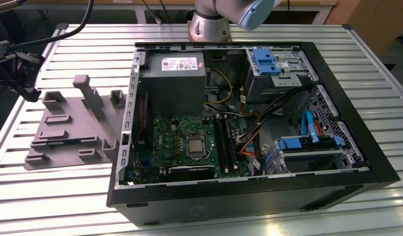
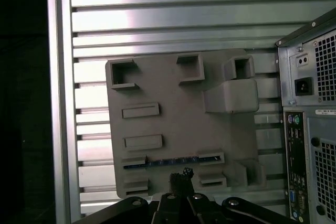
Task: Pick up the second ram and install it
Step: 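Pick up the second ram and move it above second insertion slot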
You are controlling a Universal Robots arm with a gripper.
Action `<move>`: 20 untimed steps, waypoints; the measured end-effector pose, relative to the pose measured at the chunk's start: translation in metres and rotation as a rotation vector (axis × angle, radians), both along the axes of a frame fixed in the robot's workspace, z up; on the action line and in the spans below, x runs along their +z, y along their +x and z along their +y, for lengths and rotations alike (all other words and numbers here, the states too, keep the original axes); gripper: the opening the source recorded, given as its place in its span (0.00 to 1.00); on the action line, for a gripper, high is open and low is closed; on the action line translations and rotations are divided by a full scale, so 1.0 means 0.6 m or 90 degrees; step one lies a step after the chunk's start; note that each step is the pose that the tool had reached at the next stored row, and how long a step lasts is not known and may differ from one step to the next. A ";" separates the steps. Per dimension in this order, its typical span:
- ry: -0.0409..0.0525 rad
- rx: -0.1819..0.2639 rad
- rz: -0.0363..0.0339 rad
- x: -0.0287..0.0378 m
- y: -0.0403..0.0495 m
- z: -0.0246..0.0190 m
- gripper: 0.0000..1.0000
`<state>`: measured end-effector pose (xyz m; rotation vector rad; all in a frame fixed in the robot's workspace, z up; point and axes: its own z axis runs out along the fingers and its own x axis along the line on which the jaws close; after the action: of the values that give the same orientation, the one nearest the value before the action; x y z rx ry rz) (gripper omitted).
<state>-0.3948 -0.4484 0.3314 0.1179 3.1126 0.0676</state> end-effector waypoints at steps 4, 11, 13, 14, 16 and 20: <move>0.0000 0.000 -0.0001 0.000 0.000 0.0000 0.11; 0.0000 0.013 -0.0001 0.000 0.000 0.0000 0.11; 0.0000 0.018 -0.0001 0.000 0.000 0.0000 0.11; 0.0000 0.022 0.0000 0.000 0.000 0.0000 0.11; 0.0000 0.029 0.0000 0.000 0.000 0.0000 0.11; 0.0000 0.044 0.0000 0.000 0.000 0.0000 0.11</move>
<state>-0.3947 -0.4484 0.3313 0.0108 3.1162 0.0690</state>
